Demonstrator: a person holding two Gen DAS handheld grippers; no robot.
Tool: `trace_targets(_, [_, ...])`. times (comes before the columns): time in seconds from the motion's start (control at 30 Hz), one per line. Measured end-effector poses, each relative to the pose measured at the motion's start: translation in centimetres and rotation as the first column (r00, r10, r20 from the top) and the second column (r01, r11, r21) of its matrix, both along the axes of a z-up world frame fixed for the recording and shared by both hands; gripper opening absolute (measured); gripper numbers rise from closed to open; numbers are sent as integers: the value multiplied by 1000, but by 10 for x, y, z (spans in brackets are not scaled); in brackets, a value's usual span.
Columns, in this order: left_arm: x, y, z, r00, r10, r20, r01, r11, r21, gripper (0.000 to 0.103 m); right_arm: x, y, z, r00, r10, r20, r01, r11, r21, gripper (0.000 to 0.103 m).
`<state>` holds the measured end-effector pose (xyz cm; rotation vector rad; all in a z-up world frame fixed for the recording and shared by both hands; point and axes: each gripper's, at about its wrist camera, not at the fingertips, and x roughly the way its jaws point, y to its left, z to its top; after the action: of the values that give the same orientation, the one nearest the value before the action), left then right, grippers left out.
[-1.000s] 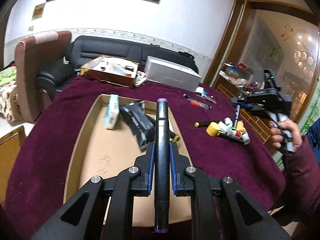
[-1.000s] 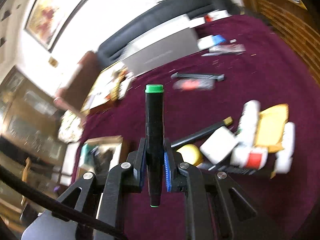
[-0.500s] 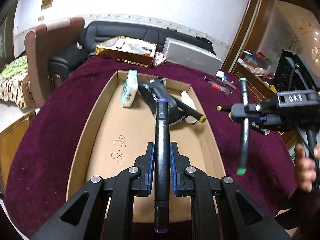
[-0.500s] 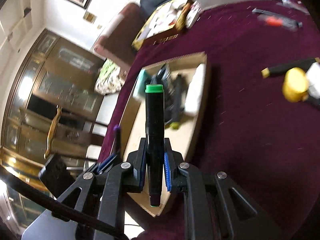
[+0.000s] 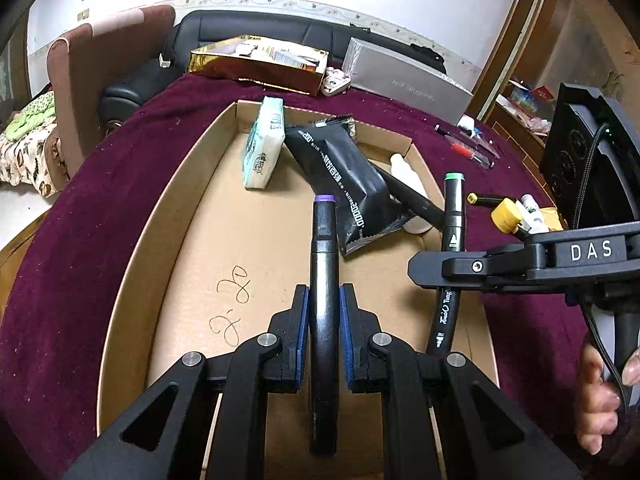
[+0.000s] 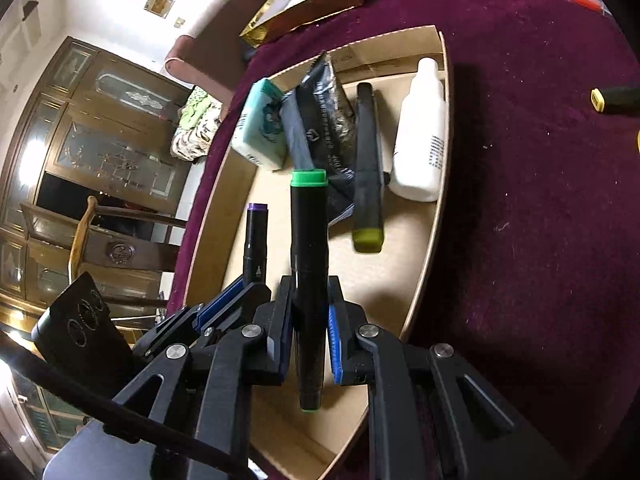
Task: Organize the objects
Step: 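Lay both markers in the box while both grippers open, then grasp the yellow round container with the left gripper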
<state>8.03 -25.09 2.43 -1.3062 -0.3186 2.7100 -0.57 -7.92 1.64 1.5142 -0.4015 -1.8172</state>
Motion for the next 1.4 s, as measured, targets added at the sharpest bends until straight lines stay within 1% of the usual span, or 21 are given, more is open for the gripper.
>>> trace_targets(0.23, [0, 0, 0, 1000, 6, 7, -6, 1000, 23, 12, 2, -6, -3, 999, 16, -33, -14, 999, 44, 16])
trace_targets(0.4, [7, -6, 9, 999, 34, -4, -33, 998, 50, 15, 2, -9, 3, 997, 11, -71, -7, 999, 53, 30])
trace_targets(0.43, [6, -8, 10, 999, 39, -5, -39, 998, 53, 19, 2, -9, 4, 997, 9, -76, -5, 999, 51, 33])
trace_targets(0.53, [12, -11, 16, 998, 60, -13, -59, 997, 55, 38, 4, -2, 14, 995, -5, -101, 7, 1000, 20, 37])
trace_targets(0.6, [18, -13, 23, 997, 70, -24, -69, 996, 55, 41, 7, 7, 25, 992, -19, -124, 19, 1000, -2, 45])
trace_targets(0.7, [24, -11, 31, 997, 68, -35, -67, 996, 53, 42, 15, 25, 50, 974, -58, -217, 58, 998, -8, 55])
trace_targets(0.77, [28, -8, 35, 997, 59, -40, -57, 997, 59, 45, 23, 46, 69, 951, -99, -293, 103, 995, 0, 62])
trace_targets(0.8, [30, -5, 39, 998, 49, -46, -45, 997, 68, 45, 28, 58, 79, 933, -123, -338, 133, 991, 6, 63])
trace_targets(0.87, [32, 2, 46, 998, 26, -56, -22, 996, 83, 46, 38, 74, 97, 890, -164, -425, 194, 981, 28, 72])
trace_targets(0.9, [34, 8, 50, 998, 10, -66, -4, 996, 90, 46, 45, 88, 108, 855, -189, -483, 237, 971, 40, 75])
trace_targets(0.93, [35, 12, 53, 997, -5, -75, 12, 996, 92, 46, 52, 107, 116, 816, -217, -536, 282, 959, 41, 81])
trace_targets(0.97, [37, 18, 57, 996, -24, -85, 32, 995, 92, 46, 58, 117, 124, 777, -244, -581, 324, 945, 36, 83])
trace_targets(1.0, [37, 28, 62, 994, -51, -95, 59, 994, 87, 47, 67, 133, 132, 718, -280, -637, 381, 924, 25, 84])
trace_targets(1.03, [36, 34, 64, 993, -62, -99, 71, 994, 83, 50, 72, 144, 137, 673, -309, -672, 425, 905, 10, 89])
trace_targets(1.07, [35, 45, 68, 991, -83, -104, 91, 993, 73, 52, 74, 159, 139, 641, -338, -689, 464, 886, -4, 99])
trace_targets(1.1, [33, 54, 69, 990, -98, -104, 105, 992, 65, 53, 70, 165, 139, 628, -360, -690, 490, 871, -8, 103])
trace_targets(1.13, [32, 60, 71, 989, -108, -103, 114, 992, 61, 53, 64, 184, 133, 619, -408, -671, 541, 841, -13, 103])
trace_targets(1.2, [26, 81, 73, 985, -139, -103, 145, 988, 45, 53, 49, 206, 120, 633, -462, -621, 576, 817, -20, 103])
trace_targets(1.23, [24, 91, 73, 983, -149, -105, 153, 988, 31, 53, 41, 216, 108, 644, -488, -588, 589, 807, -25, 103])
trace_targets(1.27, [19, 101, 73, 982, -159, -106, 161, 987, 11, 53, 31, 231, 92, 645, -525, -555, 620, 784, -22, 103])
trace_targets(1.4, [-7, 144, 74, 968, -217, -123, 208, 974, -87, 52, 14, 268, 56, 617, -594, -517, 682, 731, -25, 103])
